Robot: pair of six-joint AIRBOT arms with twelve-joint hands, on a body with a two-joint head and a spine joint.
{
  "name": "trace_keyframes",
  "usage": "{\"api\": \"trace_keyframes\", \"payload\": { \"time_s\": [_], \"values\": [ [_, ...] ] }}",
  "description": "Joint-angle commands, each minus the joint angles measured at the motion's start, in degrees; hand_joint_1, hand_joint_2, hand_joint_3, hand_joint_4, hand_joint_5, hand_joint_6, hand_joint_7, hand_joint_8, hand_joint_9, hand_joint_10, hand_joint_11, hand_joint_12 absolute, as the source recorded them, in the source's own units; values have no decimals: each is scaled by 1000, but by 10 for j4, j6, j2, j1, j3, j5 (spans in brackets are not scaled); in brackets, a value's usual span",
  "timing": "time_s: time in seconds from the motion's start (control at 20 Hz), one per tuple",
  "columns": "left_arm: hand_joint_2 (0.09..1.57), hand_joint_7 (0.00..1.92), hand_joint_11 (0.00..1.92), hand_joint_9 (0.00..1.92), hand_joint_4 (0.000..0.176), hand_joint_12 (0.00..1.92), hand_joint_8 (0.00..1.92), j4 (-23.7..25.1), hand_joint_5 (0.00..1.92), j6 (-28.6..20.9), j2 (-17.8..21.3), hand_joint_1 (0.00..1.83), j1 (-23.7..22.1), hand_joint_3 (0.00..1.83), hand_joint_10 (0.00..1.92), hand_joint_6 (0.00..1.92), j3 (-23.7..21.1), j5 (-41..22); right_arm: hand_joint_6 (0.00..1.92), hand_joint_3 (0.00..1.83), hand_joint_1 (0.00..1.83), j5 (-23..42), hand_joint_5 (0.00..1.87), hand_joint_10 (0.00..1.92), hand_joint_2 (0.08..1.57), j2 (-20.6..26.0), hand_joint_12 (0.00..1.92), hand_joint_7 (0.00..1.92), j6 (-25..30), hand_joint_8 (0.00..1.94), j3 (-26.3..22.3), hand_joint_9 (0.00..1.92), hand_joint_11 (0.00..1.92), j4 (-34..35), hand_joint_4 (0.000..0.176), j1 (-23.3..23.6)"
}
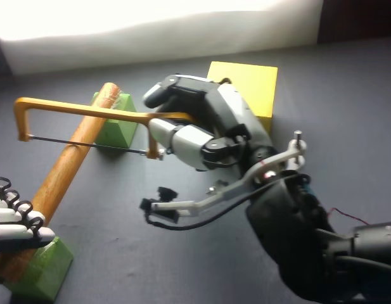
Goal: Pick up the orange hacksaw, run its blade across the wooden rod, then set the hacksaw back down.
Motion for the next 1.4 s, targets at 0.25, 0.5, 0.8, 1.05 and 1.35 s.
{"api": "trace_keyframes", "payload": {
  "time_s": [0.25,0.5,0.8,1.05,1.35],
  "values": [
    [1254,176,0,180,0,503,3,-7,181,0,-3,320,-5,0,3,4,1,-9,1211,0,1349,27,701,1490,1212,-48,1594,769,-4,1315,25,810,704,-30,0,27],
    [1251,174,0,178,0,490,3,-7,178,0,-3,310,-6,0,1,3,2,-9,1205,2,1345,24,683,1536,1223,-80,1656,747,-21,1359,39,791,709,-7,0,43],
    [1250,179,0,183,0,524,1,-7,180,0,-3,329,-6,0,2,0,2,-9,1183,0,1347,37,683,1528,1219,-65,1621,771,-30,1334,23,794,714,-16,0,28],
    [1250,185,0,191,0,528,1,-7,181,0,-3,325,-5,0,3,2,1,-9,1165,1,1350,64,713,1497,1209,-14,1591,777,-25,1322,-12,807,734,-33,0,-6],
    [1252,179,0,180,0,489,1,-7,170,0,-3,312,-6,0,1,0,2,-9,1150,1,1348,89,711,1529,1214,52,1648,775,-24,1335,-75,785,700,-33,0,-38]
  ]
}}
